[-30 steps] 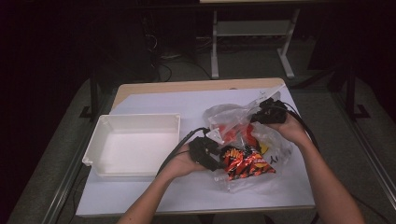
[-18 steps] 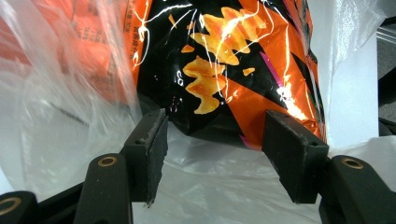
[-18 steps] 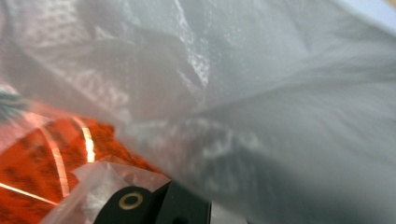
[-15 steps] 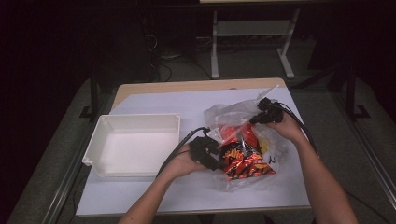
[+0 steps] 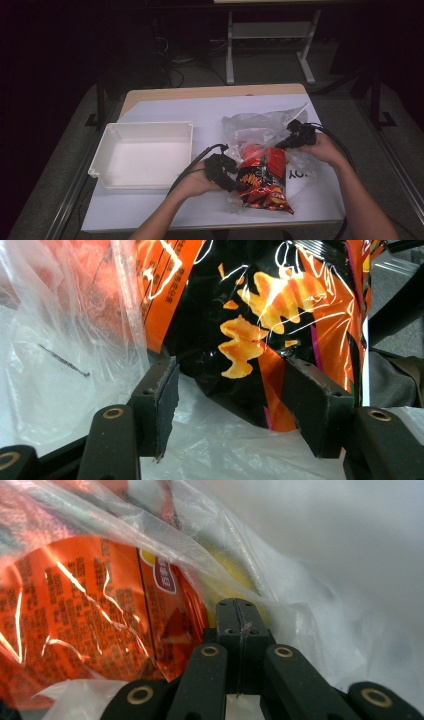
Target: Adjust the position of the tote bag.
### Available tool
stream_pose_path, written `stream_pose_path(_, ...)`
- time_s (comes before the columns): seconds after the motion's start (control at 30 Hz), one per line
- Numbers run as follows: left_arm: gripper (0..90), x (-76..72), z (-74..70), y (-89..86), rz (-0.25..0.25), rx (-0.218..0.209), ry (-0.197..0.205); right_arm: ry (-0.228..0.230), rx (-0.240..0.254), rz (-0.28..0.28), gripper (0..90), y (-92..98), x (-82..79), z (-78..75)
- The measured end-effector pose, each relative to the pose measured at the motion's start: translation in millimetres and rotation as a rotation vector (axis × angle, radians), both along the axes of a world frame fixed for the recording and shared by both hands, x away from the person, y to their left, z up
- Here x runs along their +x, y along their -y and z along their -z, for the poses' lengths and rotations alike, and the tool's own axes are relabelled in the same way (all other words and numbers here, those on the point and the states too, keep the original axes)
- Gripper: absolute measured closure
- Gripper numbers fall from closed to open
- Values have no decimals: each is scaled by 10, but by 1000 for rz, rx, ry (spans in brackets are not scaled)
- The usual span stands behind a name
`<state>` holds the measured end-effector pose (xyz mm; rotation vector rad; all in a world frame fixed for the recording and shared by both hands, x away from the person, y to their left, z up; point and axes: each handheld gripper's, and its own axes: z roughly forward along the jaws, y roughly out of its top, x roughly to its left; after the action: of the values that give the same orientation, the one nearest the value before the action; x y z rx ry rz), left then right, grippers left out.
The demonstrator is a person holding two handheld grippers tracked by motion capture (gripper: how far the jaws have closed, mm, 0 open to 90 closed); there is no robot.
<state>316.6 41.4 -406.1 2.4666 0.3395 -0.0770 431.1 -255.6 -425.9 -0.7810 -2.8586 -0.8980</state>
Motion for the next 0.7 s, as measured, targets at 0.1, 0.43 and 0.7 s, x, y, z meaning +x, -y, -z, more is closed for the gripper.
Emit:
stream_pose_path(0.1, 380, -18, 21, 17, 16, 15, 9, 26, 19, 46, 878, 84, -55, 5)
stream_pose_path(0.43, 372, -63, -21, -57, 5, -13, 26, 123, 108, 88, 713, 203, -312, -292)
stream_pose_path(0.7, 368, -112, -79, -99, 3, -37, 40, 181, 133, 38, 626, 204, -660, -525)
